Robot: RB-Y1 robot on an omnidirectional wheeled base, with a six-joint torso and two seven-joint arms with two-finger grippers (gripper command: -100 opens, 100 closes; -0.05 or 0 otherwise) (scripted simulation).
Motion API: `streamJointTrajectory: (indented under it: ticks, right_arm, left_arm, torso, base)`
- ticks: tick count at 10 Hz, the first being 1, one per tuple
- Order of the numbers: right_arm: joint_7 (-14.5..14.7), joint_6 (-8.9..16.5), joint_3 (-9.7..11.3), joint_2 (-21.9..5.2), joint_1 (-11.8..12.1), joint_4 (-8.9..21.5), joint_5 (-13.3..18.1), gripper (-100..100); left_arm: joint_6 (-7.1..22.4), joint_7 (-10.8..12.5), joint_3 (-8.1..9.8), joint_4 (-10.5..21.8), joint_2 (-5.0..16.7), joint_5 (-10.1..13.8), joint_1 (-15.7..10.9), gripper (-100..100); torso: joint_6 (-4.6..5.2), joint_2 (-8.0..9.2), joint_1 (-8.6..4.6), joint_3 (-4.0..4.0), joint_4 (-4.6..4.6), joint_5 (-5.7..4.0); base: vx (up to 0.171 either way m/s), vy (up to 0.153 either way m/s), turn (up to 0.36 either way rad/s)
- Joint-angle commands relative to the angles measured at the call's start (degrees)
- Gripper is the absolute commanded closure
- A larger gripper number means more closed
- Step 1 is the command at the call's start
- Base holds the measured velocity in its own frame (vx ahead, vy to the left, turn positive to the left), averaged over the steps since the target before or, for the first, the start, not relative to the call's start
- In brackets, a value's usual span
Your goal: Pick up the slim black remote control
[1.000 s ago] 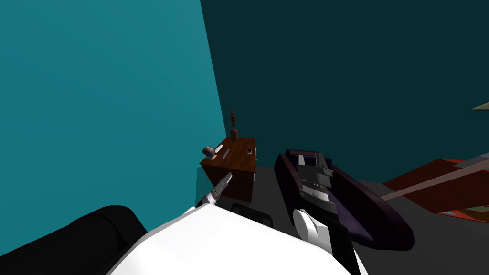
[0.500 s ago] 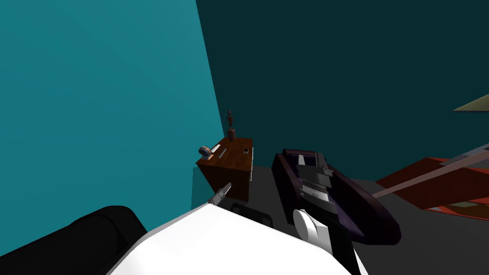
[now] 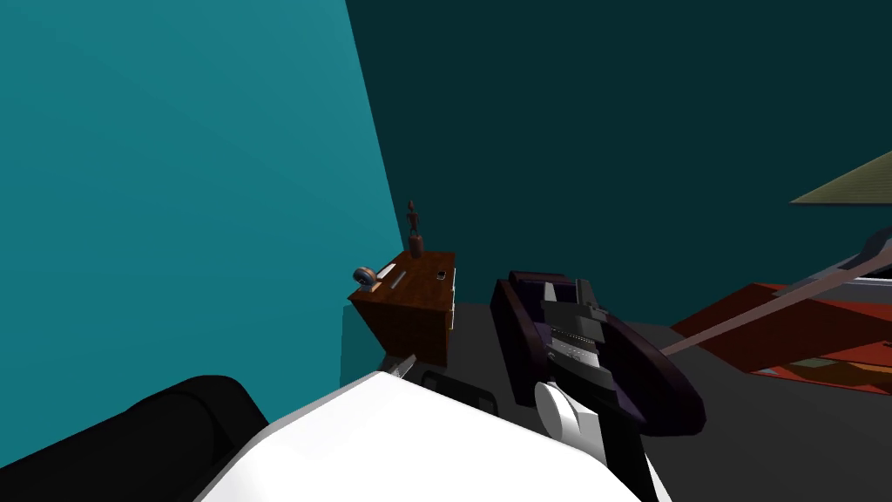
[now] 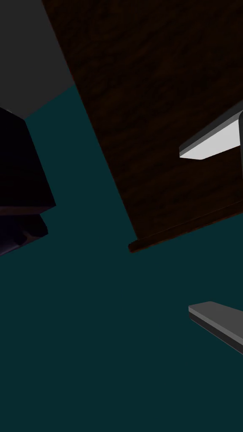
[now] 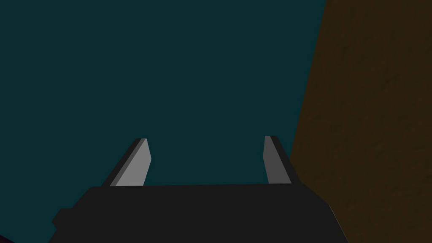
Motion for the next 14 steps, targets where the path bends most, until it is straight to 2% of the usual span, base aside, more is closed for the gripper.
streamJointTrajectory:
  ticks: [1,2,3,4,5,6,7,8,9,10,11,12,13,14]
  right_arm:
    - [0.0,0.0,0.0,0.0,0.0,0.0,0.0,0]
    - [0.0,0.0,0.0,0.0,0.0,0.0,0.0,0]
    - [0.0,0.0,0.0,0.0,0.0,0.0,0.0,0]
    - [0.0,0.0,0.0,0.0,0.0,0.0,0.0,0]
    - [0.0,0.0,0.0,0.0,0.0,0.0,0.0,0]
    - [0.0,0.0,0.0,0.0,0.0,0.0,0.0,0]
    - [0.0,0.0,0.0,0.0,0.0,0.0,0.0,0]
    - [0.0,0.0,0.0,0.0,0.0,0.0,0.0,0]
    - [0.0,0.0,0.0,0.0,0.0,0.0,0.0,0]
    - [0.0,0.0,0.0,0.0,0.0,0.0,0.0,0]
    - [0.0,0.0,0.0,0.0,0.0,0.0,0.0,0]
    - [0.0,0.0,0.0,0.0,0.0,0.0,0.0,0]
    - [0.0,0.0,0.0,0.0,0.0,0.0,0.0,0]
    - [0.0,0.0,0.0,0.0,0.0,0.0,0.0,0]
  left_arm:
    - [-1.0,0.7,-2.83,2.9,2.9,-0.1,0.6,-100]
    - [-1.0,0.7,-2.83,4.9,3.6,-0.1,0.6,-100]
    - [-1.9,1.4,-5.27,6.5,5.9,-0.2,0.6,-100]
    - [-1.9,1.4,-5.27,8.5,6.5,-0.2,0.6,-100]
    - [-2.7,2.3,-7.69,10.9,8.1,-0.3,0.5,-100]
    - [-2.7,2.3,-7.69,12.7,9.3,-0.3,0.5,-100]
    - [-3.7,3.2,-10.07,14.9,11.7,-0.4,0.3,-100]
    - [-3.7,3.2,-10.07,17.2,12.1,-0.4,0.3,-100]
    - [-4.6,4.2,-12.41,19.3,14.2,-0.6,0.0,-100]
    - [-4.6,4.2,-12.41,21.2,14.7,-0.6,0.0,-100]
    - [-5.5,5.2,-14.7,23.3,16.3,-0.7,-0.4,-100]
    - [-5.5,5.2,-14.7,25.3,17.4,-0.7,-0.4,-100]
    - [-6.5,6.2,-16.94,27.7,19.7,-0.9,-0.8,-100]
    - [-6.5,6.2,-16.94,28.4,19.9,-0.9,-0.8,-100]
  torso:
    - [0.0,0.0,0.0,0.0,0.0,0.0]
    - [0.0,-0.05,-0.03,-0.03,-0.01,0.0]
    - [-0.01,-0.05,0.06,-0.03,-0.01,0.0]
    - [0.01,-0.08,-0.05,-0.04,-0.02,0.0]
    - [-0.01,-0.02,0.04,-0.02,-0.01,0.0]
    - [0.01,-0.01,0.01,-0.01,0.0,0.0]
    - [-0.01,-0.04,0.12,-0.02,-0.01,0.01]
    - [0.01,-0.09,0.1,-0.05,-0.02,0.02]
    - [-0.01,-0.08,0.14,-0.05,-0.02,0.02]
    - [0.02,-0.12,0.04,-0.06,-0.02,0.01]
    - [-0.01,-0.12,0.14,-0.07,-0.03,0.01]
    - [0.02,-0.2,0.11,-0.11,-0.04,0.02]
    - [-0.01,-0.2,0.15,-0.12,-0.05,0.01]
    - [0.0,-0.1,0.4,-0.07,-0.03,0.05]
  base:
    - [0.03,-0.143,-0.084]
    - [0.03,-0.119,-0.038]
    - [0.035,-0.151,-0.094]
    - [0.019,-0.124,-0.038]
    - [0.015,-0.135,-0.089]
    - [0.03,-0.106,-0.055]
    - [0.045,-0.113,-0.106]
    - [0.041,-0.1,-0.059]
    - [0.05,-0.13,-0.121]
    - [0.051,-0.099,-0.06]
    - [0.078,-0.111,-0.111]
    - [0.074,-0.098,-0.082]
    - [0.044,-0.027,-0.083]
    - [0.01,0.019,-0.047]
